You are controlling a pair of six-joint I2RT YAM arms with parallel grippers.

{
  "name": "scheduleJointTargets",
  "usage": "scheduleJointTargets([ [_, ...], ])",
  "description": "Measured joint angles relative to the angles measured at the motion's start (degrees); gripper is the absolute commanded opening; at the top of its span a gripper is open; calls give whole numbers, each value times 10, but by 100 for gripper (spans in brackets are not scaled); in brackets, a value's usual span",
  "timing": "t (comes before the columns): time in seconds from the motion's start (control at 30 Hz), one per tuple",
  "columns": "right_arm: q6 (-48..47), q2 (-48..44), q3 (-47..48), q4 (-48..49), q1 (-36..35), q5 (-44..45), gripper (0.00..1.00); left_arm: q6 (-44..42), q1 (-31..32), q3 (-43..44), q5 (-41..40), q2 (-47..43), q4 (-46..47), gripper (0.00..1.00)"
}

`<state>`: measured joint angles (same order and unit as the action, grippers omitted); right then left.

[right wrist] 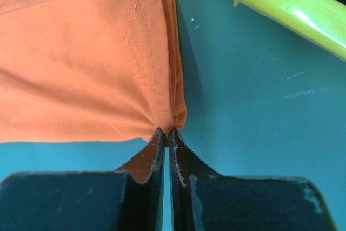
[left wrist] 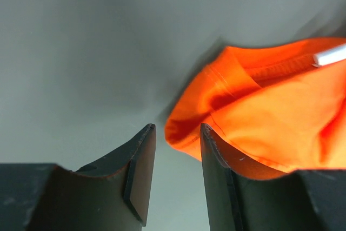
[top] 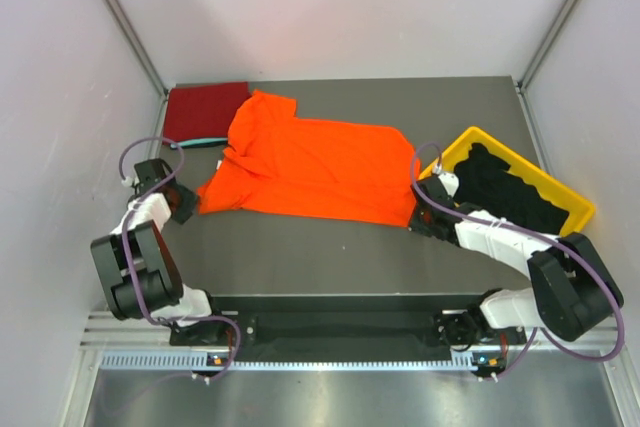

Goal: Fold and stack the t-shirts
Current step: Fold the tshirt

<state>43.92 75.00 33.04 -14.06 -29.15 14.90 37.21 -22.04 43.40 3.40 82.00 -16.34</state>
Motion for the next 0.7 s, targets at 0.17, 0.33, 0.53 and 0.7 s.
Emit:
scheduleJointTargets([
  [0.17, -7, 0, 0, 0, 0, 0, 0, -12, 0, 5, 5, 50, 18, 43],
  [0.33, -10, 0, 0, 0, 0, 0, 0, -19, 0, 13, 10, 68, 44, 31],
  [0.53, -23, 0, 0, -3, 0, 0, 0, -35, 0, 23, -5, 76, 30, 0],
  [0.7, -39, -21, 0, -19, 0, 0, 0, -53, 0, 55, -44, 63, -28, 0],
])
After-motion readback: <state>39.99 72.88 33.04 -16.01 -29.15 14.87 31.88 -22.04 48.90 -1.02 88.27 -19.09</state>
